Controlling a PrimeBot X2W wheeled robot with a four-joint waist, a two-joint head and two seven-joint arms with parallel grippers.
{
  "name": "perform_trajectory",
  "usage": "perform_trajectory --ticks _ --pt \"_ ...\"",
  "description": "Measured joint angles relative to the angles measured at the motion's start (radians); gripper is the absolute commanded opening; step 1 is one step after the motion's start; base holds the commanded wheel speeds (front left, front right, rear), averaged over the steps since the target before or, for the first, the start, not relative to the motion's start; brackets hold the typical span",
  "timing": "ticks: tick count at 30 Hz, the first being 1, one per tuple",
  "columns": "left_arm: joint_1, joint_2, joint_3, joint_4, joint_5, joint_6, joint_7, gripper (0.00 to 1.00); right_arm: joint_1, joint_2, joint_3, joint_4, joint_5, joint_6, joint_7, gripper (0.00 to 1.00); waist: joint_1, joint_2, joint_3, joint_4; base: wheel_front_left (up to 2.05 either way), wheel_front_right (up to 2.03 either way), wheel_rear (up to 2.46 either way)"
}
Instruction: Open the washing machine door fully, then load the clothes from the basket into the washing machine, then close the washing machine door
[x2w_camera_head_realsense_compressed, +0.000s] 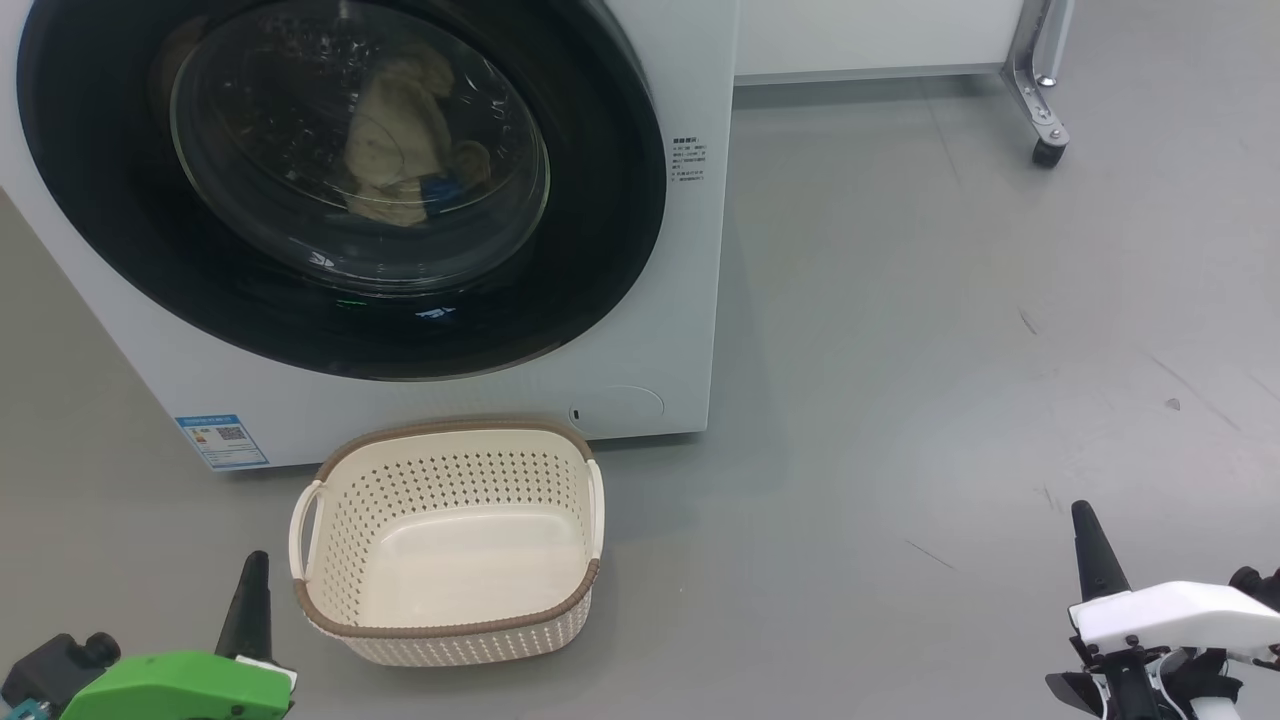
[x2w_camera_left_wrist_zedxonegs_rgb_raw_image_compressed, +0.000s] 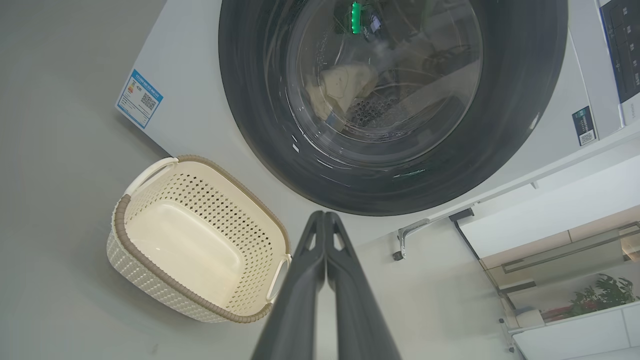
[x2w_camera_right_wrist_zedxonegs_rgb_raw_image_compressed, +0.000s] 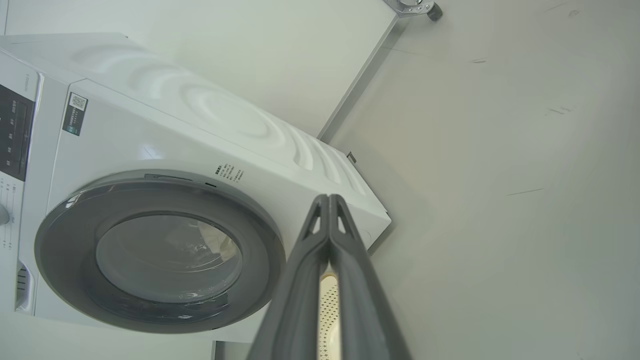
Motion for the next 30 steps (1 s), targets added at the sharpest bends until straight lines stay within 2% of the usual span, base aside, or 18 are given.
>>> perform_trajectory --ticks 30 --pt "-0.065 -0.016 0.067 0.041 -0.376 -0.036 0.092 0.0 -0.076 0.014 -0.089 0.056 0.392 0.058 0.087 0.0 0.0 0.0001 0.008 -0.017 0.0 0.0 0.0"
